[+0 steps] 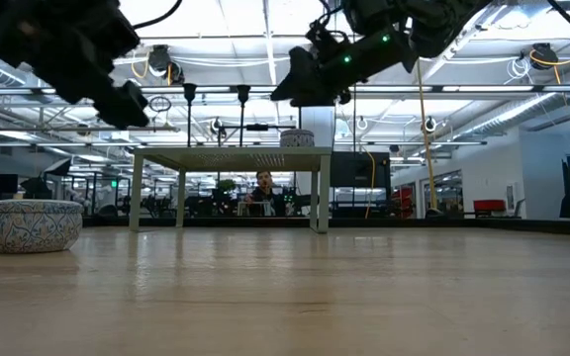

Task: Pick & Place candle stick holders
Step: Put the left blue and yellow scented decorative candle on the shelf

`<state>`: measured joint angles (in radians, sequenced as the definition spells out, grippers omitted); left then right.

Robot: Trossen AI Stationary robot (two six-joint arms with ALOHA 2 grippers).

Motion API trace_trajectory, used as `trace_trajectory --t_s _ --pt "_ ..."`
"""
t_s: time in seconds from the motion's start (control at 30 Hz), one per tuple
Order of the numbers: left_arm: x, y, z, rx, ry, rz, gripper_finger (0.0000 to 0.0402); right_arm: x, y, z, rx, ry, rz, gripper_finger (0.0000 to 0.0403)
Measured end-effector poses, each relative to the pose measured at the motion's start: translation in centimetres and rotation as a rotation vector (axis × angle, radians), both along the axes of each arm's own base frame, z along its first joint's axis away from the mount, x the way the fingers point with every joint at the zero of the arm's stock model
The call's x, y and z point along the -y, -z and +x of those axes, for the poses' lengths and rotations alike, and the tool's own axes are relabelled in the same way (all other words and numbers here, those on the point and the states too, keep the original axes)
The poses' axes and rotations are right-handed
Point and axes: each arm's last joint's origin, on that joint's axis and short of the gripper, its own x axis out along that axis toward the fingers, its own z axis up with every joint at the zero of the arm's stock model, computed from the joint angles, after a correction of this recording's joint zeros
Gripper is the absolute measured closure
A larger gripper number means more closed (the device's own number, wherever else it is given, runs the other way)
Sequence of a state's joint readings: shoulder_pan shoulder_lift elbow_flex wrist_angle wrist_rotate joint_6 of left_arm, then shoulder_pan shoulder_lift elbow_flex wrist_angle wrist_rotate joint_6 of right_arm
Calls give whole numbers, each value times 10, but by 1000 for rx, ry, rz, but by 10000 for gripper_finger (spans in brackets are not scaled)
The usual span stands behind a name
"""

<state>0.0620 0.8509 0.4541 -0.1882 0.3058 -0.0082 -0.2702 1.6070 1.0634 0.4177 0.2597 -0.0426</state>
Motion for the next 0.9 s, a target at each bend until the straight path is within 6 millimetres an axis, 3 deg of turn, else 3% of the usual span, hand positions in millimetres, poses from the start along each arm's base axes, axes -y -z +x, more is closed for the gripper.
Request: trace_trajectory --t_s 0.27,0.57,0.9 --pt "32 2 -3 -19 170 13 165 -26 2 7 -16 -76 -2 85" --pt "47 3 -7 -44 68 52 161 -57 3 12 -27 -165 -2 85" --pt "53 15 -10 -149 27 130 93 -83 12 12 -112 -236 20 85"
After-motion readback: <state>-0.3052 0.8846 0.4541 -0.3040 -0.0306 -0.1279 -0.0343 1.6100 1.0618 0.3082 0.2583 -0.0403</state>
